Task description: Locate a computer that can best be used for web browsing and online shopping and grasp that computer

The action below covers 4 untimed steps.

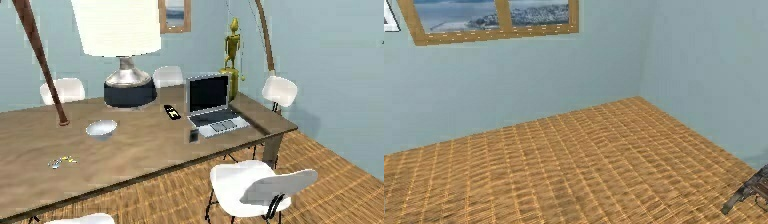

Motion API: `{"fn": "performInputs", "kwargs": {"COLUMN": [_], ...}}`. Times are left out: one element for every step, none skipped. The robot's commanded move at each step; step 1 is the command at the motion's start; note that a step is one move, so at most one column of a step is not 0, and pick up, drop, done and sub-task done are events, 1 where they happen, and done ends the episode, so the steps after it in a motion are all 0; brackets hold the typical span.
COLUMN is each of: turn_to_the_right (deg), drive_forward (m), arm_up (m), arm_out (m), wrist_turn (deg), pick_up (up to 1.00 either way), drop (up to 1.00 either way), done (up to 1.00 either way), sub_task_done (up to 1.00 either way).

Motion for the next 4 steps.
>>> {"fn": "performInputs", "kwargs": {"turn_to_the_right": [0.0,-45.0,-33.0,45.0], "drive_forward": [0.10,0.00,0.00,0.00], "arm_up": [0.00,0.00,0.00,0.00], "arm_out": [0.00,0.00,0.00,0.00], "wrist_turn": [0.0,0.0,0.0,0.0], "pick_up": [0.00,0.00,0.00,0.00], "drop": [0.00,0.00,0.00,0.00], "done": [0.00,0.00,0.00,0.00], "sub_task_done": [0.00,0.00,0.00,0.00]}}
